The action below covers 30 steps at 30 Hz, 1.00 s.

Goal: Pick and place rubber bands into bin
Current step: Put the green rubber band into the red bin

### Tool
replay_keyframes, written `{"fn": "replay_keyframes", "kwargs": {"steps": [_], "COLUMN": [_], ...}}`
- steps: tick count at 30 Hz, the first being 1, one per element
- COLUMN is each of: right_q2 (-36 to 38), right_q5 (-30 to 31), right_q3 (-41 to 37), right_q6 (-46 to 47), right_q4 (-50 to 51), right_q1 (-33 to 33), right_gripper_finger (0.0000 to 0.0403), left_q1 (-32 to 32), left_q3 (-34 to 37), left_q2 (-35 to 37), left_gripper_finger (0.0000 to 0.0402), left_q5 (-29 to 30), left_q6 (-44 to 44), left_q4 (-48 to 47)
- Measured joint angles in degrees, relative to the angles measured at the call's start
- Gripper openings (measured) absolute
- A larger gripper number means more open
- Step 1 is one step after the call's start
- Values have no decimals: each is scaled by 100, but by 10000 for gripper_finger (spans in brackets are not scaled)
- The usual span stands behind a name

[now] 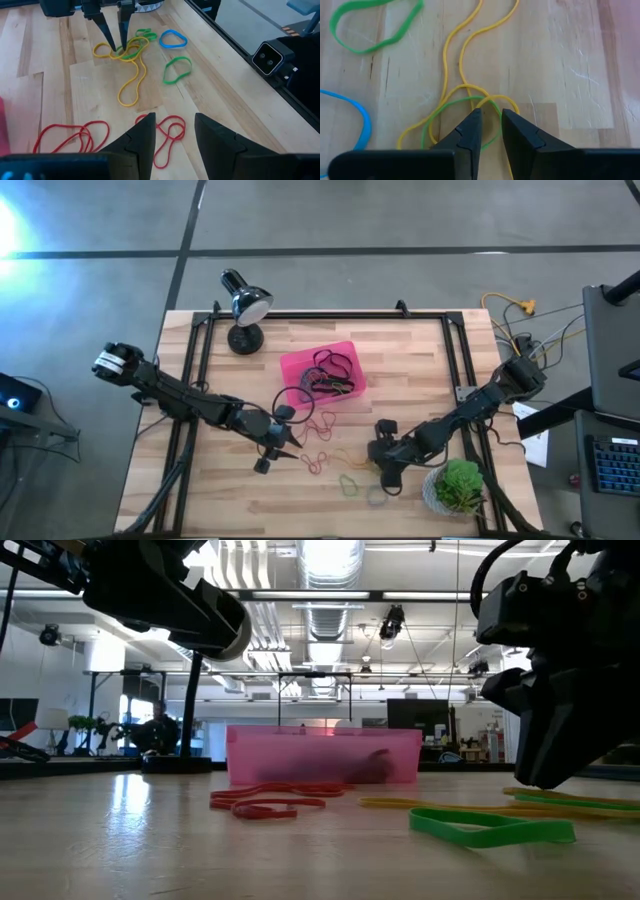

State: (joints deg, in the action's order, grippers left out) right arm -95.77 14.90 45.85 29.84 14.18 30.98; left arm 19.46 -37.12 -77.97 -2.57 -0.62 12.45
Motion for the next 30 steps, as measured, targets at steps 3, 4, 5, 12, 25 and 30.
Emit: {"fn": "replay_keyframes", "kwargs": {"steps": [3,4,5,12,25,30], "right_q2": [0,0,0,0,0,0], "right_q5": [-1,-1,0,-2,2,4], "right_q3": [-13,-14,-14,-52,-114,-161], "right_q6": [21,22,22,22,22,184], "right_q4": [-3,-3,-3,-5,-22,-21], "right_q1": [0,0,0,0,-2,-2], "right_gripper_finger": [64,65,66,61,58,58], "left_q1": [0,0,0,0,0,0], "left_q3": [0,1,1,2,2,2], "left_q2": [0,0,0,0,0,0], "left_gripper_finger": [121,121,121,121,121,121], "left_q5": [0,0,0,0,0,0], "left_q6": [0,0,0,0,-2,-2], "left_q4": [0,0,0,0,2,4]}}
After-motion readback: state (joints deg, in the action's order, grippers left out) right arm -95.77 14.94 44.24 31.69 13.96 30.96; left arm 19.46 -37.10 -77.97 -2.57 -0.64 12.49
